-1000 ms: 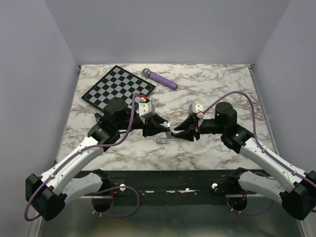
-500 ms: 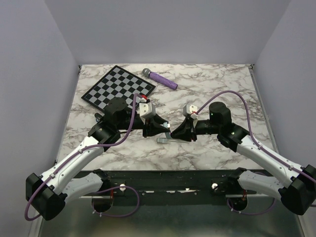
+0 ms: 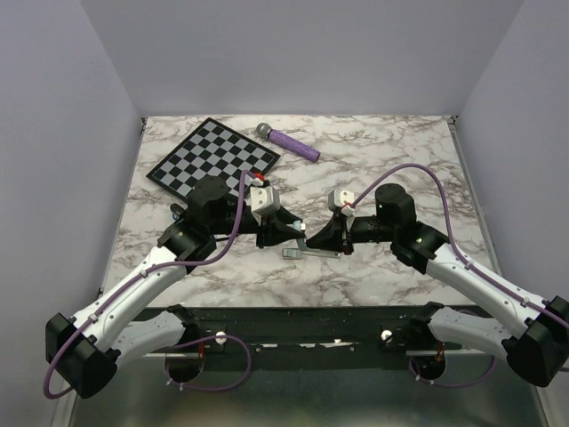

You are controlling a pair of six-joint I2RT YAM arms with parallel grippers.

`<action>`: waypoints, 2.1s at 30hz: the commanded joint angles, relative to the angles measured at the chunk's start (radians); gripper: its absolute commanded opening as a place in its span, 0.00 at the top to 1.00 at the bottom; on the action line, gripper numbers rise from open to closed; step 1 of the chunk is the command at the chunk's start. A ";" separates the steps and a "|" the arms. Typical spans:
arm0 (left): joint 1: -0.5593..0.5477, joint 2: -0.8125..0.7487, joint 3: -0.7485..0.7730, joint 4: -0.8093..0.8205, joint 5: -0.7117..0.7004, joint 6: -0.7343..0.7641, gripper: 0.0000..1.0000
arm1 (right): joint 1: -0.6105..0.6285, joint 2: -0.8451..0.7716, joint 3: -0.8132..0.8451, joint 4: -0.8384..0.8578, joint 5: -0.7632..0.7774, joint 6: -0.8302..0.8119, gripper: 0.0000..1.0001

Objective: Load the staples into the stapler

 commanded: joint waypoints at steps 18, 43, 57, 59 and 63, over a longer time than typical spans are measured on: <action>-0.002 -0.158 -0.074 0.077 -0.728 -0.025 0.02 | 0.005 0.120 0.040 0.020 0.503 0.143 0.99; 0.007 -0.250 -0.169 0.137 -1.304 0.032 0.01 | 0.028 0.691 0.123 0.582 1.023 0.392 0.99; 0.007 -0.259 -0.185 0.147 -1.296 0.025 0.01 | 0.065 0.783 0.092 0.664 1.042 0.338 0.91; 0.007 -0.259 -0.186 0.150 -1.295 0.026 0.01 | 0.066 0.786 0.083 0.677 1.040 0.332 0.90; 0.007 -0.259 -0.188 0.152 -1.295 0.026 0.01 | 0.069 0.791 0.082 0.672 1.037 0.318 0.87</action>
